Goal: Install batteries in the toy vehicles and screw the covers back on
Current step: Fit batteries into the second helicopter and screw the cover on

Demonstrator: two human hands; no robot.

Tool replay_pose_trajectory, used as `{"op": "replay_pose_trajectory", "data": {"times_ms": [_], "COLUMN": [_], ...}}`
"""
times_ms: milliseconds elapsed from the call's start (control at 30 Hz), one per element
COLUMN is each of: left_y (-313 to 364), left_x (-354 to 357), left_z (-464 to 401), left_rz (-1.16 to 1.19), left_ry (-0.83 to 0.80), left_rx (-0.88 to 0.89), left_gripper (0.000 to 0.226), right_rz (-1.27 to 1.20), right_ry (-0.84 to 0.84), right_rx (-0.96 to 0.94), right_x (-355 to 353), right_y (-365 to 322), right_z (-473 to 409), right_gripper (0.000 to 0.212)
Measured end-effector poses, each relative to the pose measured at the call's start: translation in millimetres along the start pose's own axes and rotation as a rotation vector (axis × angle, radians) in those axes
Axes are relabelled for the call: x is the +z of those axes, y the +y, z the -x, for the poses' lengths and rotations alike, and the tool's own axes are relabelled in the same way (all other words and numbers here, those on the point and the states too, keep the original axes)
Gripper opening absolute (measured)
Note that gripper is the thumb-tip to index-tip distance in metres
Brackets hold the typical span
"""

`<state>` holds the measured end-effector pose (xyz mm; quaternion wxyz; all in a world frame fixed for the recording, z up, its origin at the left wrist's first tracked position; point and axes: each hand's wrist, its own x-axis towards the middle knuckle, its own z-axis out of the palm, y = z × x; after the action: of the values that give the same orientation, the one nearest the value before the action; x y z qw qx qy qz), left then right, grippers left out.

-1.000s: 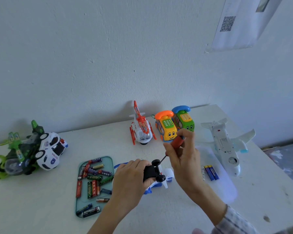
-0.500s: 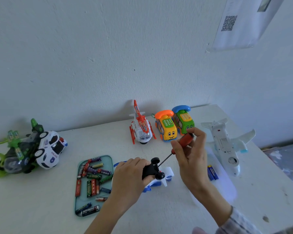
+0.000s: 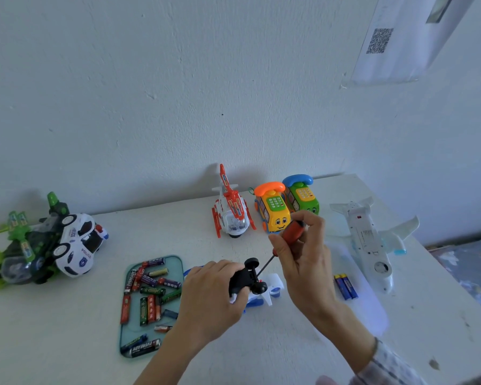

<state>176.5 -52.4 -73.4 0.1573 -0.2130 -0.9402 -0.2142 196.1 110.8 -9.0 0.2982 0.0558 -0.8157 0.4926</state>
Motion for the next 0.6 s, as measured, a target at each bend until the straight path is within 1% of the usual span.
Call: {"op": "replay_pose_trajectory", "data": {"times_ms": [67,133,200,267,433,533,600], "left_y": [-2.4,-6.7,-10.0,-10.2,-0.4,2.0,1.0], "left_x": [-2.2,-2.3,-1.4,-0.6,0.9,1.1,0.7], "left_z": [-0.6,-2.1,-2.6,-2.0,-2.1,-4.5,-5.3], "left_rz": [0.002,0.001,-0.005,-0.037,-0.111,-0.105,-0.080], "left_ry": [-0.016,-0.029,-0.044,-0.044,0.001,-0.013,-0.036], "left_rx": [-0.032,-0.042,-0.024,0.010,0.106,0.106,0.085], "left_gripper": [0.036,0.040,0.042,0.042,0.033,0.032,0.023], "right_rz": [0.000,-0.001,-0.007,-0.014,-0.030,-0.023,-0.022], "right_ry": [0.018,0.032,0.047,0.064,0.099,0.070,0.052], "right_rx": [-0.005,-0.005,-0.001,-0.007,-0.025,-0.040,-0.043], "right_x": [-0.9,-1.2,-1.6,-3.0,-9.2,-10.4,-9.5], "right_y": [-1.2,-1.3,-0.9,-1.0,-3.4,-1.7,0.4], "right_z": [-1.1,-2.1,-1.6,-0.1,2.0,5.5,8.5], "right_gripper": [0.047,0.044,0.040,0.041,0.046,0.046,0.044]}}
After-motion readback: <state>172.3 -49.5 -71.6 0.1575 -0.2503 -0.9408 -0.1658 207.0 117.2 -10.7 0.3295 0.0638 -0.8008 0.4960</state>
